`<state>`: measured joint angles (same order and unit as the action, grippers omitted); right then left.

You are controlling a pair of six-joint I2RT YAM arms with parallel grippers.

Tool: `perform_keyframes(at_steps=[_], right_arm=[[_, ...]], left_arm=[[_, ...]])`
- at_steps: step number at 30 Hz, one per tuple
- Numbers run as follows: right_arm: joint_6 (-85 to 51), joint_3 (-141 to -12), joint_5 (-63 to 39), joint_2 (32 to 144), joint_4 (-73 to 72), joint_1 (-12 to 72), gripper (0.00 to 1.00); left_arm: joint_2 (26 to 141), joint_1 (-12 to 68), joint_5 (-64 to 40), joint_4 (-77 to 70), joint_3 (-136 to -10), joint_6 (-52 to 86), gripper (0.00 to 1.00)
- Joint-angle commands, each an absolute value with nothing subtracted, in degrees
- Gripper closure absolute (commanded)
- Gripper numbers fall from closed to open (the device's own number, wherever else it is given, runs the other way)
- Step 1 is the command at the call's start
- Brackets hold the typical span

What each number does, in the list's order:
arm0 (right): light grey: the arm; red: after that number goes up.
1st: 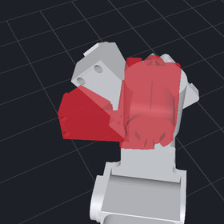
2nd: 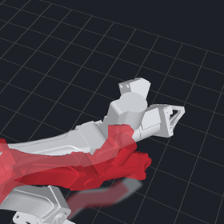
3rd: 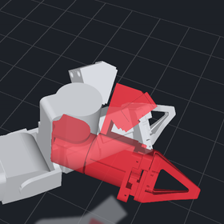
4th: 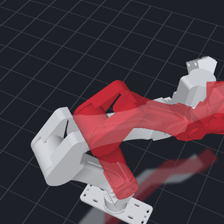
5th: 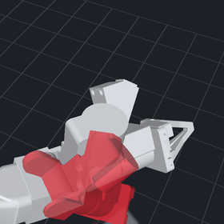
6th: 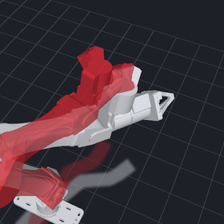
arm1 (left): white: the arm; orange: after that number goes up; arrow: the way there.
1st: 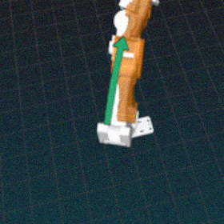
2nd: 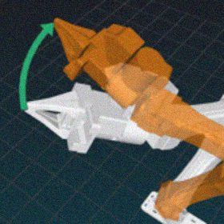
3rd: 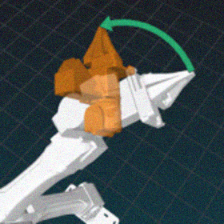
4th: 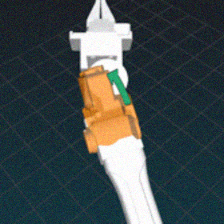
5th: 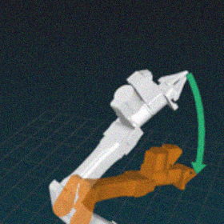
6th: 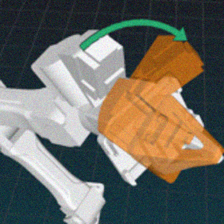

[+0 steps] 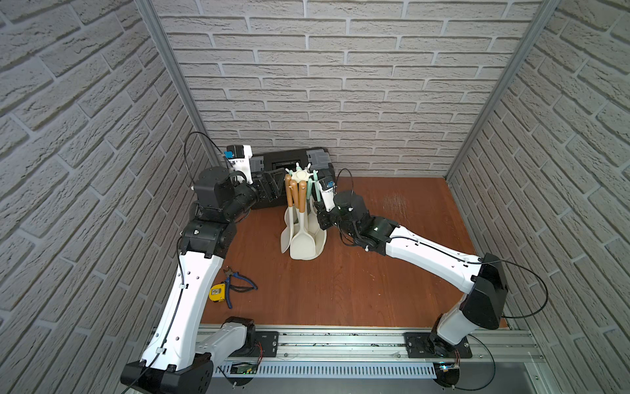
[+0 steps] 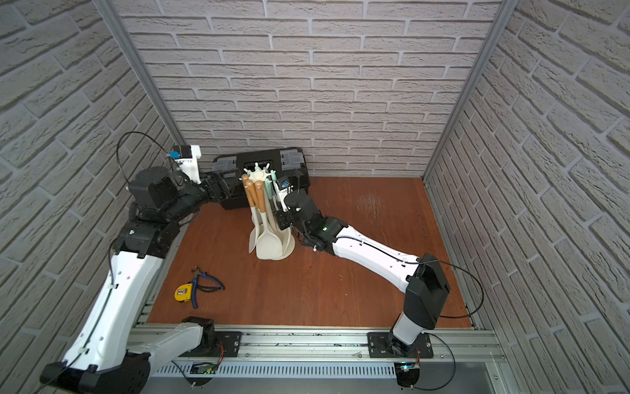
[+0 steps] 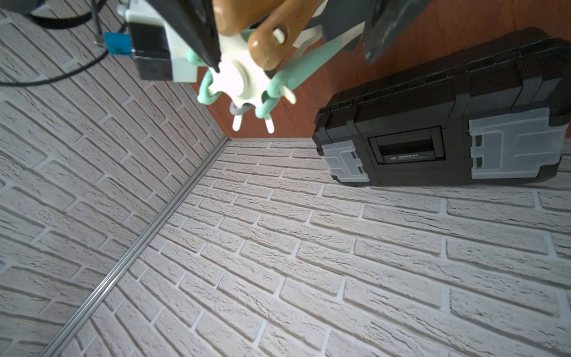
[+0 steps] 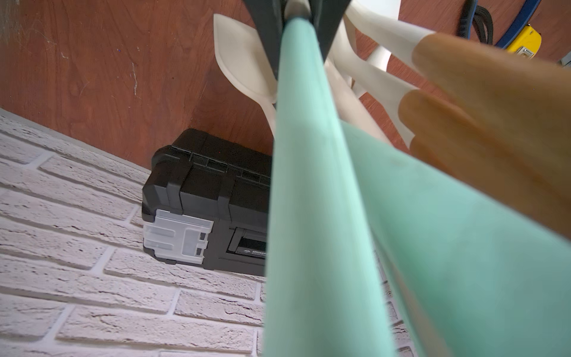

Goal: Take the spatula off the kitchen utensil rack
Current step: Take off the spatula from the rack.

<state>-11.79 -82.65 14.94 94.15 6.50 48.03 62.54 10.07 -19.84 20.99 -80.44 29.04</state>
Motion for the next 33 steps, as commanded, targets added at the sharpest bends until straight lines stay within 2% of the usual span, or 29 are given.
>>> perform_keyframes(at_steps=[1,9,33], right_arm=[[-12.3,-83.5,15.9,94.5,5.0,47.7,0.97],[-11.8,-83.6,17.6,93.5,4.9,47.7,0.97],[-10.8,-85.4,26.1,92.8,8.1,47.2,0.97]], left_arm=[[65.4,10.9,-18.9,23.1,-83.2,29.7,0.25],[70.0,12.4,-15.1,28.5,-85.1,28.1,0.25],[69.8,12.3,-11.9,33.7,-87.4,25.3,0.25]])
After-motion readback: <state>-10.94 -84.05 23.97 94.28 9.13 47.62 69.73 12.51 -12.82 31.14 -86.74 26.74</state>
